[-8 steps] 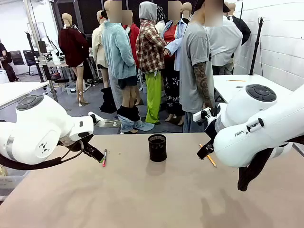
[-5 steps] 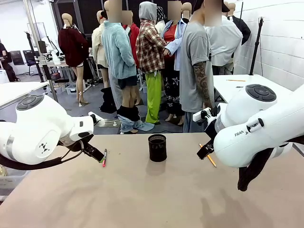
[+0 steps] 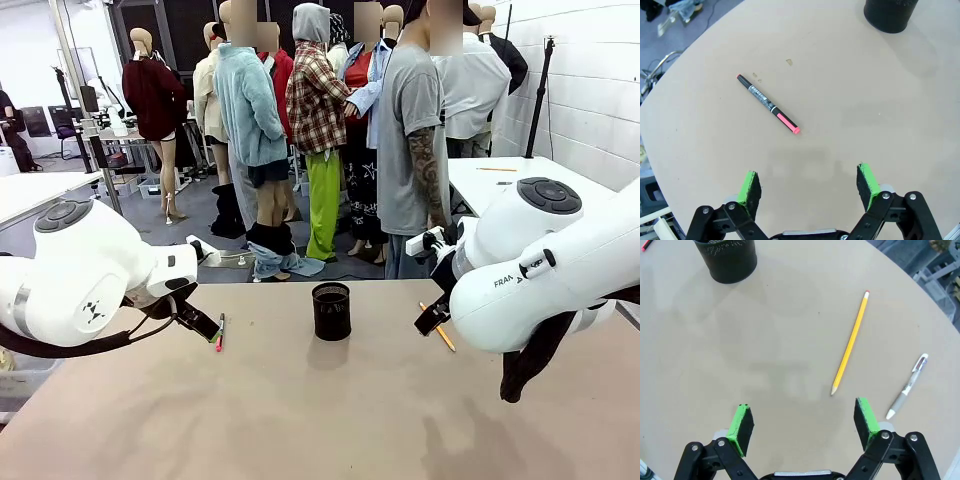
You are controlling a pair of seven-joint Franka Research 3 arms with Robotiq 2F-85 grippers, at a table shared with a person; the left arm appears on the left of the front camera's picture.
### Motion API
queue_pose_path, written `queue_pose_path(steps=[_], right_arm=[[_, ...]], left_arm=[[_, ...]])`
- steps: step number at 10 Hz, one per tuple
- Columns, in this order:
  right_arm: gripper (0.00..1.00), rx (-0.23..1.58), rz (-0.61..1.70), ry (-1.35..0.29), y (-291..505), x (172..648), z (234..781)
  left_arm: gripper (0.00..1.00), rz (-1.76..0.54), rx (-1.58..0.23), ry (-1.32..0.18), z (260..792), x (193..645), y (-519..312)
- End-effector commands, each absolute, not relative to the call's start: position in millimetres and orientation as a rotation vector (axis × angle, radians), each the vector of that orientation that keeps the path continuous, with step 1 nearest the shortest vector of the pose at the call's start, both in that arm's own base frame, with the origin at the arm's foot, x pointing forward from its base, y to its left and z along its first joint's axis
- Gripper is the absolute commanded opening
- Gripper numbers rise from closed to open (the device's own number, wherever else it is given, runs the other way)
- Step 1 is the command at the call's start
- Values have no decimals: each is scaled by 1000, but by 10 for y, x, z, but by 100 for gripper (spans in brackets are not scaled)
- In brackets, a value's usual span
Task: Place the pens into the pen holder.
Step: Pick up a writing instrument from the table and place it into the Pen holder.
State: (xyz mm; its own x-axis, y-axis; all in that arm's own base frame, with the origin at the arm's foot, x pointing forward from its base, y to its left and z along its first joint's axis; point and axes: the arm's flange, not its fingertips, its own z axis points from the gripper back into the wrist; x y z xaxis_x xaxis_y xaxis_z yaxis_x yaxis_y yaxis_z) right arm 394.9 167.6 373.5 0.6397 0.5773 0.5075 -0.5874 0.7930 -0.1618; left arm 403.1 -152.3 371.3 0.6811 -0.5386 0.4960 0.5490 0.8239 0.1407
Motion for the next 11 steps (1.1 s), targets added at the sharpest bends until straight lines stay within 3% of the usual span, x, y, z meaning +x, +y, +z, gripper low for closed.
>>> queue_pose_path(steps=[1, 4, 7, 11], right_arm=[[100, 19, 664, -572, 1676, 3949, 3735], [100, -137, 597, -684, 961, 3491, 4258], [100, -204, 476, -782, 380, 2916, 4628], [100, -286, 365, -813, 123, 2216, 4558]], left_arm=[[100, -610, -20, -550, 3713, 4031, -1522], [100, -568, 28, -706, 4303, 3727, -897], [100, -524, 81, -799, 4669, 3059, -238], [100, -467, 77, -835, 4495, 2498, 419]])
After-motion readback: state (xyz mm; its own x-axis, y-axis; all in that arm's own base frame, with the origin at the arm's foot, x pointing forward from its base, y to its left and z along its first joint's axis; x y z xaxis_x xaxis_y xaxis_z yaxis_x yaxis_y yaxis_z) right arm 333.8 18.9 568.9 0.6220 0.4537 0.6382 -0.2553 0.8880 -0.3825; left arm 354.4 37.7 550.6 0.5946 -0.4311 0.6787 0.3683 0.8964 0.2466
